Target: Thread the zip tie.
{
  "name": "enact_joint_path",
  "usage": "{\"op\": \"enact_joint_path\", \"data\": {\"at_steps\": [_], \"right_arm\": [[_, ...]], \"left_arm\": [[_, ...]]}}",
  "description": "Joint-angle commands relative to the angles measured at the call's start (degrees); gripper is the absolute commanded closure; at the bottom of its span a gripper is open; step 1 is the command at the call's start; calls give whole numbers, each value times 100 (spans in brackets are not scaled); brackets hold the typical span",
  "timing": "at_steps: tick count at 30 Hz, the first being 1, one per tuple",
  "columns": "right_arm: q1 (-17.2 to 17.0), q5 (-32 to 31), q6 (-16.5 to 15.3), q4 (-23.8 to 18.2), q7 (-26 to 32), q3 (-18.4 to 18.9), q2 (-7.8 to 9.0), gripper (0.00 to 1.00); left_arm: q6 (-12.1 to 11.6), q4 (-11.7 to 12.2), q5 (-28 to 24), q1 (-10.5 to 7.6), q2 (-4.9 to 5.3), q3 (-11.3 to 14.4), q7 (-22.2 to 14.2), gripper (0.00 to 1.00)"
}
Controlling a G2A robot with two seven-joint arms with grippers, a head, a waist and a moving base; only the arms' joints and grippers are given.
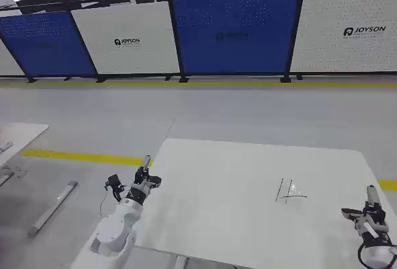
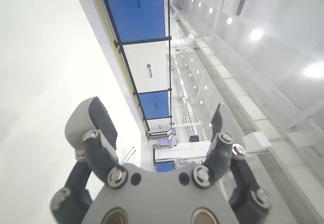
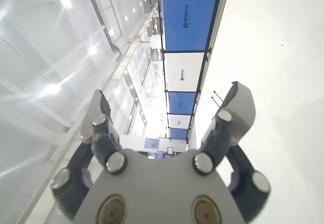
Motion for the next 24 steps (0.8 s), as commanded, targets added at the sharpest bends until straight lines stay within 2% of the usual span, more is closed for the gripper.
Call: {"op": "enact_joint_path", "data": {"at_steps": [1,2,3,4,5,6,7,8,9,10,11,12,14,17,24], "right_arm": [[0,0,0,0,0,0,0,0],[0,0,0,0,0,0,0,22],[0,0,0,0,0,0,0,0],[0,0,0,0,0,0,0,22],[0,0,0,0,0,0,0,22],[0,0,0,0,0,0,0,0],[0,0,0,0,0,0,0,22],[0,0,0,0,0,0,0,22],[0,0,0,0,0,0,0,0],[0,0,0,0,0,0,0,0],[0,0,0,0,0,0,0,0],[4,-36,2,-3,94,-5,5,0],[35,-167,-13,72,561,116,40,0],[94,-345,131,79,1314,370,105,0],[502,-616,618,143,3062,814,265,0]], "left_arm": [[0,0,0,0,0,0,0,0],[0,0,0,0,0,0,0,0],[0,0,0,0,0,0,0,22],[0,0,0,0,0,0,0,22],[0,0,0,0,0,0,0,22],[0,0,0,0,0,0,0,22],[0,0,0,0,0,0,0,22],[0,0,0,0,0,0,0,0],[0,0,0,0,0,0,0,0],[0,0,0,0,0,0,0,0],[0,0,0,0,0,0,0,22],[0,0,0,0,0,0,0,0],[0,0,0,0,0,0,0,0],[0,0,0,0,0,0,0,0],[0,0,0,0,0,0,0,0]]}}
